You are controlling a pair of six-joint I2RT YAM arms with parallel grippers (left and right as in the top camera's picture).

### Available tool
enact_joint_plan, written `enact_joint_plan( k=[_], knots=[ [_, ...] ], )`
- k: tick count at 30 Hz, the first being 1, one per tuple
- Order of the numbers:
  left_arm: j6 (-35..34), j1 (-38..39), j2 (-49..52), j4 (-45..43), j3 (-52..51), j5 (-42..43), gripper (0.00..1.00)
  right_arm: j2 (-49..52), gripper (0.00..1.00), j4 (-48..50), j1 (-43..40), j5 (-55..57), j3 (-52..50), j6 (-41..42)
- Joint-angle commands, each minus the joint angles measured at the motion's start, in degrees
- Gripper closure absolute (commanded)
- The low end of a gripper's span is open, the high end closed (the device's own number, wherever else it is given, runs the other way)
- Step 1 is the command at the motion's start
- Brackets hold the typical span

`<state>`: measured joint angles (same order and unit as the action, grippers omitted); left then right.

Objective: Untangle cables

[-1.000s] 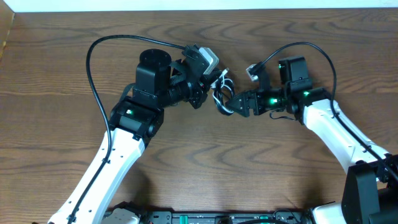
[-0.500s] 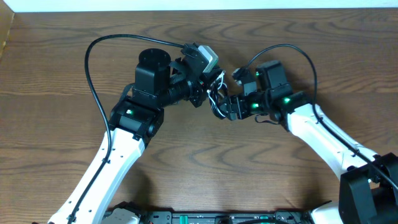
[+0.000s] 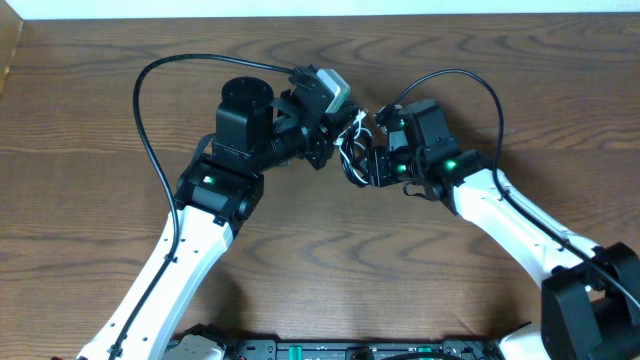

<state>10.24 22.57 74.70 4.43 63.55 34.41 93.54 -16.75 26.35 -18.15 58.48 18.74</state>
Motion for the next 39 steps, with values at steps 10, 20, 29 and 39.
enact_joint_plan(
  k=[10,20,29,39],
  knots=[
    [-1.31,-0.15,-0.48,0.44,0.74,-4.44,0.92,5.99,0.99,0.46,-1.01,2.95,-0.15,0.98],
    [0.59,-0.15,0.94,8.09,0.74,-15.52,0.92,-0.57,0.99,-9.29,-14.25,7.28,-0.09,0.96],
    [-0.04,-0.52,5.68,9.27,0.74,-14.34,0.92,-6.78,0.99,-15.56,-25.75,1.42,-0.09,-3.93],
    [-0.07,-0.46,13.53,9.66,0.74,6.34,0.52,-7.02,0.99,-11.10,-23.80,-10.49,-0.07,-2.99]
  ],
)
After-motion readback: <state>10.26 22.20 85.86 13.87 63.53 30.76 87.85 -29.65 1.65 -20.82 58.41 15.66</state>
